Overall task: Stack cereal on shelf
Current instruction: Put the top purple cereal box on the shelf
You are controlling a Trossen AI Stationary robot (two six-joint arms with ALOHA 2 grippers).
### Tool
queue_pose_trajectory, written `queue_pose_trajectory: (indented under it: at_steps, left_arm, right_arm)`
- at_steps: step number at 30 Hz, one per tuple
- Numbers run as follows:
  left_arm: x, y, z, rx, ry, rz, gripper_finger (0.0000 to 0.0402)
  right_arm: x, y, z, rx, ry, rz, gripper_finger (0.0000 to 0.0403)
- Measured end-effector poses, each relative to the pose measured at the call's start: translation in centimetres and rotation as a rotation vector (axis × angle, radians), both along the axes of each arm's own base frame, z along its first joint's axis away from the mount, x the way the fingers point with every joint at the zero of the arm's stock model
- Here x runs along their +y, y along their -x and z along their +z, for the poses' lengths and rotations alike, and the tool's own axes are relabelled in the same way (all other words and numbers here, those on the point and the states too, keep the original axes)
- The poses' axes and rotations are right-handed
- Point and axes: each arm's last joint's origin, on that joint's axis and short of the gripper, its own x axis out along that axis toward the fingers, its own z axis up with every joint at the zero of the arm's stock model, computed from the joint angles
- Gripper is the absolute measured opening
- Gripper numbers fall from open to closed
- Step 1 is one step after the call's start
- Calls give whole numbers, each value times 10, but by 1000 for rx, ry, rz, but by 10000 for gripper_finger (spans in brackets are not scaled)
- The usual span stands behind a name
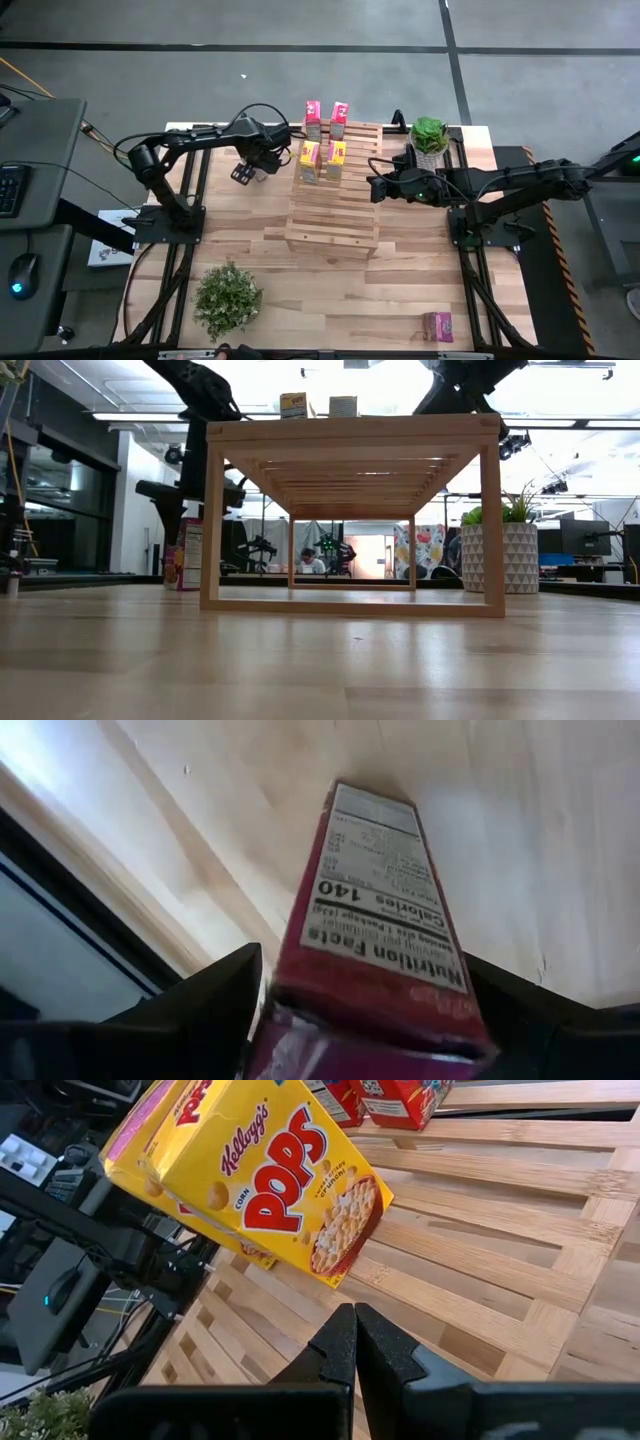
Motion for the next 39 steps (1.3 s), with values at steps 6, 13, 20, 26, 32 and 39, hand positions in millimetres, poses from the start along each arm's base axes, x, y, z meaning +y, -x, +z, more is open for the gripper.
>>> queue_pose_trajectory:
  at_steps: [6, 13, 20, 26, 32, 39]
  left_arm:
    - [0, 0, 0, -1, 4, -8, 269]
    - [1, 0, 0, 1, -1, -4, 191]
    - [2, 4, 8, 21, -101, 42, 136]
    - [4, 11, 48, -100, -255, 156, 136]
    - [1, 31, 116, -370, -475, 408, 137]
    - [-40, 66, 189, -760, -501, 686, 137]
  right_arm:
    - [0, 0, 0, -3, -5, -3, 0]
    - [0, 0, 0, -2, -5, -2, 0]
    - [0, 0, 0, -1, -3, 0, 0]
    - [0, 0, -1, 10, 4, 2, 0]
    - [0, 1, -2, 28, 5, 2, 0]
    - [0, 1, -2, 21, -14, 0, 0]
